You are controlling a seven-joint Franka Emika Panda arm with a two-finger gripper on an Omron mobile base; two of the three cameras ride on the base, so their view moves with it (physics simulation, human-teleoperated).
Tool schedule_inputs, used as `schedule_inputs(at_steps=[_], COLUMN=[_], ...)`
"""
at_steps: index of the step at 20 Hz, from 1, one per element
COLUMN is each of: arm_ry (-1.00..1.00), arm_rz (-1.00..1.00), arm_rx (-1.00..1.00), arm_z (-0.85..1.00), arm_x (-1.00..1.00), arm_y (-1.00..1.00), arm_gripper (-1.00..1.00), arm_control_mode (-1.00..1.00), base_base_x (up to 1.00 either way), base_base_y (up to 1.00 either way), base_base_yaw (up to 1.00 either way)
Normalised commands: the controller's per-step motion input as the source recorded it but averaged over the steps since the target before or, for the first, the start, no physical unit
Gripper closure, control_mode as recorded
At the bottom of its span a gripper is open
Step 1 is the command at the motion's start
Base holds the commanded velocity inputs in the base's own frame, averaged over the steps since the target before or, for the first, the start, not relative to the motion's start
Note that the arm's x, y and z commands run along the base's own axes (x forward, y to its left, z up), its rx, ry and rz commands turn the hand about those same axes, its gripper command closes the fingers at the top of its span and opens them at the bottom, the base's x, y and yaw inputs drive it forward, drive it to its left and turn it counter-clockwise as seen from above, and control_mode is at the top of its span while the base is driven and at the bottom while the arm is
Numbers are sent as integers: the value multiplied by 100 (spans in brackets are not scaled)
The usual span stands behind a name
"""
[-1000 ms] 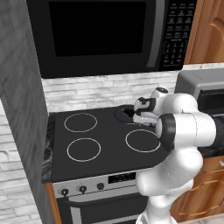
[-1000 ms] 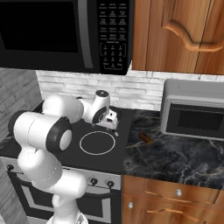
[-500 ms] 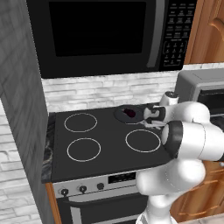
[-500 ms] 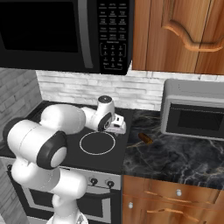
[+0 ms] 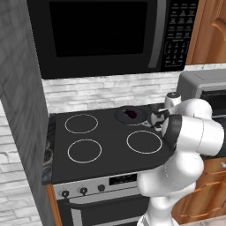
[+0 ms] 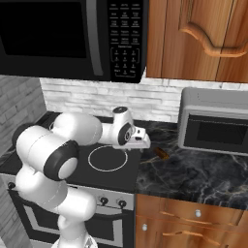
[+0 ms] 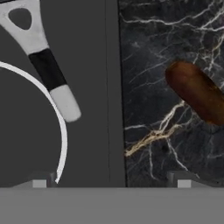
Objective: Put the sweet potato and eggplant in the pan. Then turn on the rear right burner and set the heat to medium.
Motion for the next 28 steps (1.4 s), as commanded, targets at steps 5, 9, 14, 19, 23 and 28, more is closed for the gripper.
schedule_inputs(at_steps=[5, 9, 14, 19, 23, 28], arm_ry=[1, 0, 0, 0, 0, 0], arm_rz=[1, 9, 7, 5, 2, 5], arm_rx=[-4, 2, 4, 1, 0, -1], arm_z=[0, 10, 10, 4, 0, 0], arm_x=[0, 1, 10, 24, 38, 34], arm_y=[-37, -17, -9, -7, -19, -17], arm_gripper=[-100, -100, -100, -100, -100, -100], arm_control_mode=[-100, -100, -100, -100, -100, -100], base_base_x=[0, 0, 0, 0, 0, 0], base_base_y=[0, 0, 0, 0, 0, 0], base_base_yaw=[0, 0, 0, 0, 0, 0])
